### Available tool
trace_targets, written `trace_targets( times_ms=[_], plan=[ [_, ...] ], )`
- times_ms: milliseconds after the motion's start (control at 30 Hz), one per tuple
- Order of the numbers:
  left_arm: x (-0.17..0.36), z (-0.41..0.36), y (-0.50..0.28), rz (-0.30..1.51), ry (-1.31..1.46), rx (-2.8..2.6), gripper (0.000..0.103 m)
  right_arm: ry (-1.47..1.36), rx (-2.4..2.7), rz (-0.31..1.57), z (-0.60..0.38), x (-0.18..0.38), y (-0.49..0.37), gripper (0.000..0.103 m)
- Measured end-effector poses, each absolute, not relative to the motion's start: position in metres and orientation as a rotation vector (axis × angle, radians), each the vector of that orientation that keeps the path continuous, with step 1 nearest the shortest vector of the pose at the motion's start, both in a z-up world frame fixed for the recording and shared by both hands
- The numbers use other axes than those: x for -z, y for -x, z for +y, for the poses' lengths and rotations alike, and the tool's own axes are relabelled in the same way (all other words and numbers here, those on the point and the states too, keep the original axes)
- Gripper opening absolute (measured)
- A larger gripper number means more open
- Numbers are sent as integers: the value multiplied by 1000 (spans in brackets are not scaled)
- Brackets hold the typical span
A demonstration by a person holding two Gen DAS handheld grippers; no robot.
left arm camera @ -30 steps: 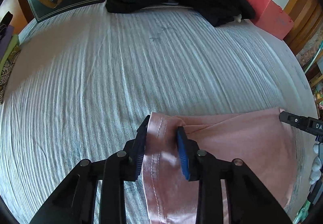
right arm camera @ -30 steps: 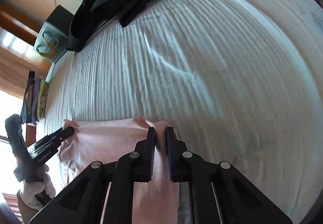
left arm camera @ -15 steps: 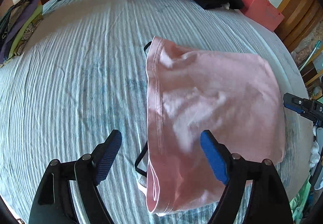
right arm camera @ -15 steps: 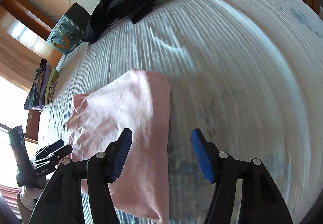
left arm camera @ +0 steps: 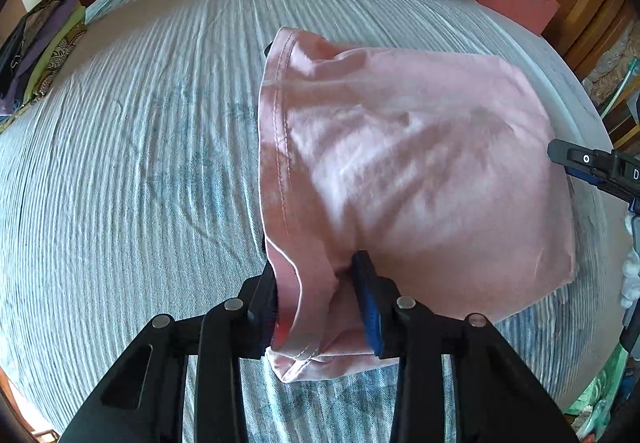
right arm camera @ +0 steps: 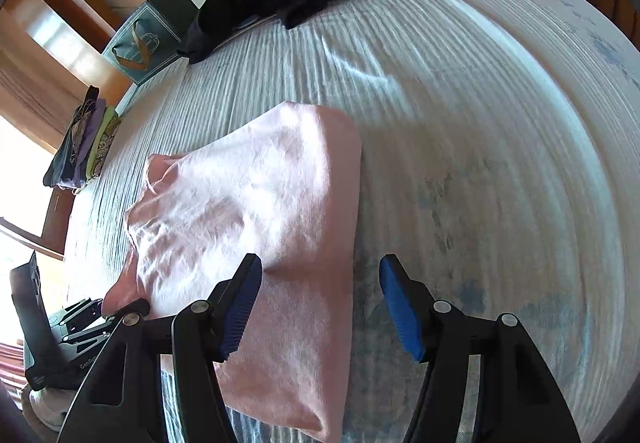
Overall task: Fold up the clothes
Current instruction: 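Grasp the folded pink shirt edge with both grippers, then lift the folded shirt with both grippers and carry it toward the clothes stack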
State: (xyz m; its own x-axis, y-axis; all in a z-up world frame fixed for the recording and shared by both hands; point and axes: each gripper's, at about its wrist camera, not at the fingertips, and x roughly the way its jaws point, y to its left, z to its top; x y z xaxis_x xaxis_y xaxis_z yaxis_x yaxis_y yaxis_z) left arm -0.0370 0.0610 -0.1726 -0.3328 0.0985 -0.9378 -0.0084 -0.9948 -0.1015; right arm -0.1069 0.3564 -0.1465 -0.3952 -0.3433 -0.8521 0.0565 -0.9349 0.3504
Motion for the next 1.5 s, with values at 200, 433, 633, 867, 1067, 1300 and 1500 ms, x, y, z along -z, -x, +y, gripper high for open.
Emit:
trace_targets(
  times_ms=[200, 433, 633, 867, 1067, 1300, 1500],
  plan=[
    [173, 62, 36, -111, 1765, -2497, 35, -1567, 2430, -345, 354, 148, 124, 61],
    [174, 62, 37, -113, 1763, -2487, 35, -1582, 2421, -297, 345, 158, 146, 61],
    [174, 66, 36, -96, 1779, -2443, 19, -1604, 2382, -148, 326, 159, 151, 28],
    [175, 64, 43, -163, 1756, -2401, 28, -1571, 2380, -154, 329, 161, 151, 32],
    [176, 72, 44, -100, 1729, -2438, 27, -1609, 2359, -75, 320, 160, 156, 32],
    [176, 68, 47, -158, 1715, -2458, 8, -1592, 2404, -34, 314, 159, 146, 14],
    [157, 67, 48, -162, 1603, -2490, 7, -1472, 2463, 10, 312, 133, 131, 9]
  ],
)
